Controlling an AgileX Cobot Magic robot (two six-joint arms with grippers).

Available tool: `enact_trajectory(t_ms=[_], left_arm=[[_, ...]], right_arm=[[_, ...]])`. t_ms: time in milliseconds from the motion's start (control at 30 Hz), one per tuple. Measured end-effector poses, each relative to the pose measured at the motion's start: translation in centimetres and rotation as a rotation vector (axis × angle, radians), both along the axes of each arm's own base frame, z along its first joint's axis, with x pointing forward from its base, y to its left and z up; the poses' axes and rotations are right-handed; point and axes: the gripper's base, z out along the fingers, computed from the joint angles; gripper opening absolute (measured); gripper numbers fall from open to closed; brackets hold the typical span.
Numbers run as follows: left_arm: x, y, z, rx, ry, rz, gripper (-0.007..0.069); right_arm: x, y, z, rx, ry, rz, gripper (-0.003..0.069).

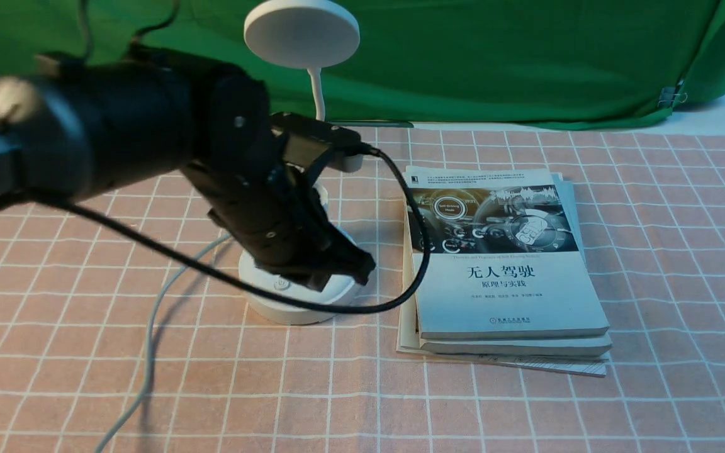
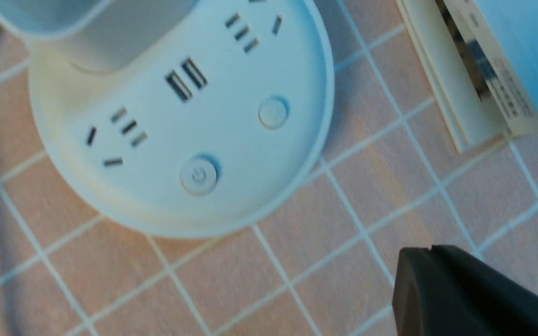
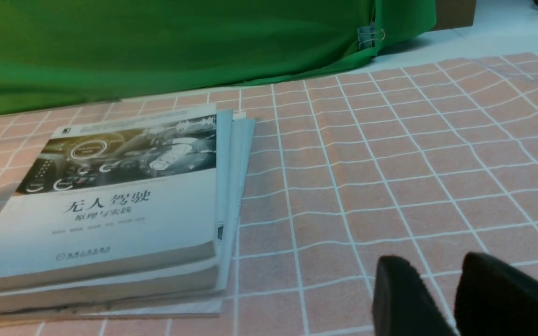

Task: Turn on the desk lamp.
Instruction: Use the left arm to press the button switch on the lamp holder

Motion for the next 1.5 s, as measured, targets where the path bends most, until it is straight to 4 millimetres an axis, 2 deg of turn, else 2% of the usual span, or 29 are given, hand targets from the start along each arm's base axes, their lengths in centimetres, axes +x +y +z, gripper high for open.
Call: enact_trajectory(t_ms=[133, 333, 533, 767, 1300, 1500], left_arm=[[1.7, -0.8, -2.5, 0.050, 0.005, -0.011, 0.0022], [2.7, -1.3, -5.8, 0.085, 0.039, -0.014, 0.0022], [3.2, -1.3, -6.0, 0.075, 0.020, -0.005, 0.0022], [5.3, 0.7, -5.4, 0.003, 0.034, 0.077, 0.0022], [5.6, 0.5, -5.3, -0.023, 0.007, 0.075, 0.0022], [5.8, 0.3, -6.5, -0.002, 0.051, 0.071, 0.0022]], right_arm=[[0.0, 0.0, 0.0, 0.000, 0.000, 0.000, 0.0241], [0.0, 0.0, 0.0, 0.000, 0.000, 0.000, 0.0241], [0.0, 0.0, 0.0, 0.000, 0.000, 0.000, 0.0241], [0.0, 0.0, 0.0, 0.000, 0.000, 0.000, 0.0241], [0.0, 0.0, 0.0, 0.000, 0.000, 0.000, 0.0241], [0.0, 0.0, 0.0, 0.000, 0.000, 0.000, 0.0241]])
